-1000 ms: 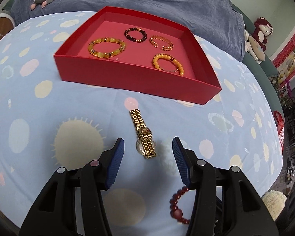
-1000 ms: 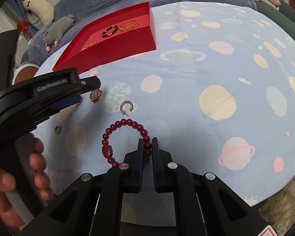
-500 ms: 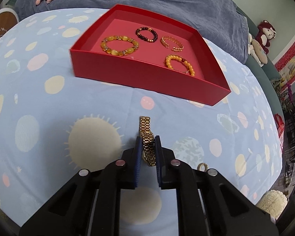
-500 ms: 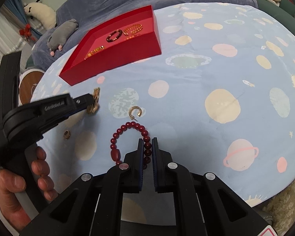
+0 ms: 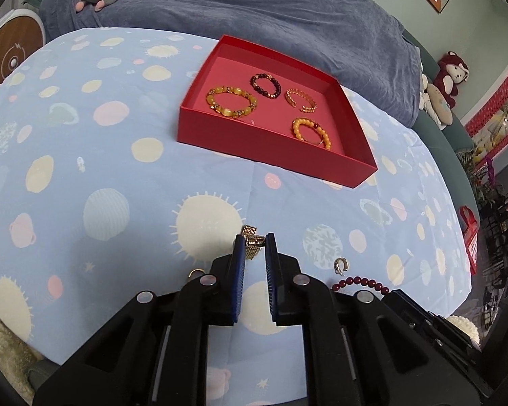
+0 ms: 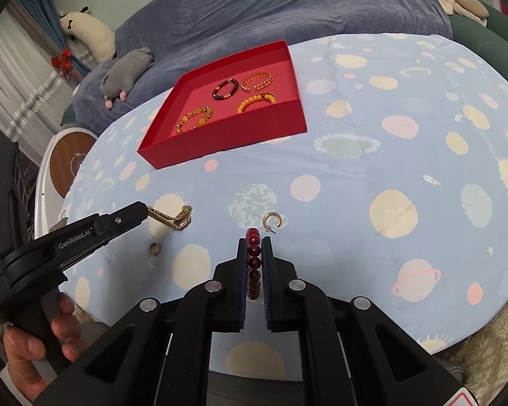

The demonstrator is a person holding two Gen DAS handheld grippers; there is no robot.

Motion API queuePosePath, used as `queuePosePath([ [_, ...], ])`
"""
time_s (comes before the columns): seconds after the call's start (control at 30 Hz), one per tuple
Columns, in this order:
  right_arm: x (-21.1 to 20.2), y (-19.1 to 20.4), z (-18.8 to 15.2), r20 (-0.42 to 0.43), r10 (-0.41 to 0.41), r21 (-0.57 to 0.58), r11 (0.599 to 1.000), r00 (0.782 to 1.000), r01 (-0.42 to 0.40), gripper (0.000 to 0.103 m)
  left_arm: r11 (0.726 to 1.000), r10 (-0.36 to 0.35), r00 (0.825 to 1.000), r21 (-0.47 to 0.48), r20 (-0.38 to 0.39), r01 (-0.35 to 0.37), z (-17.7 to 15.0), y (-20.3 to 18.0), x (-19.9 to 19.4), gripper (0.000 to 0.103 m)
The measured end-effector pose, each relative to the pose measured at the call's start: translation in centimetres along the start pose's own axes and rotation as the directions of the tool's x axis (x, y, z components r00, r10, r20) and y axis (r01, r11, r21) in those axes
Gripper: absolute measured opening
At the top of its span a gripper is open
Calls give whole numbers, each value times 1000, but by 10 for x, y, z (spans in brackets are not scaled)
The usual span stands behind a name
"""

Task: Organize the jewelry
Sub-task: 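Lift the red bracelet and gold watch and carry them toward the red box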

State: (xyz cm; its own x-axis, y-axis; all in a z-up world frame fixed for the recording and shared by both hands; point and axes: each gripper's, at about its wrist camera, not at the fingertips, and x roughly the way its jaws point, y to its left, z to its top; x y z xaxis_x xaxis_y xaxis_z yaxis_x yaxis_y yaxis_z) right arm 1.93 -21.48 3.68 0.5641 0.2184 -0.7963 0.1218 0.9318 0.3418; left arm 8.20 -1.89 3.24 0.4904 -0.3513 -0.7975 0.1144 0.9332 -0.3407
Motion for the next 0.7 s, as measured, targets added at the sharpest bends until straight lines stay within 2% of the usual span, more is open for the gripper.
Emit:
queuePosePath([
  [0.4,-18,11,16,57,19,-18,1000,998,-18,7,1000,-18,999,-19,34,18,10,4,-33,12],
  [0.53,-21,16,34,89,25,-28,999,996,-23,7,1000,-27,999,-7,46,27,24,-1,-40,12],
  [0.7,-21,24,72,145,28,-59,998,989,-19,7,999,-43,997,12,68,42,53,-10,-40,12],
])
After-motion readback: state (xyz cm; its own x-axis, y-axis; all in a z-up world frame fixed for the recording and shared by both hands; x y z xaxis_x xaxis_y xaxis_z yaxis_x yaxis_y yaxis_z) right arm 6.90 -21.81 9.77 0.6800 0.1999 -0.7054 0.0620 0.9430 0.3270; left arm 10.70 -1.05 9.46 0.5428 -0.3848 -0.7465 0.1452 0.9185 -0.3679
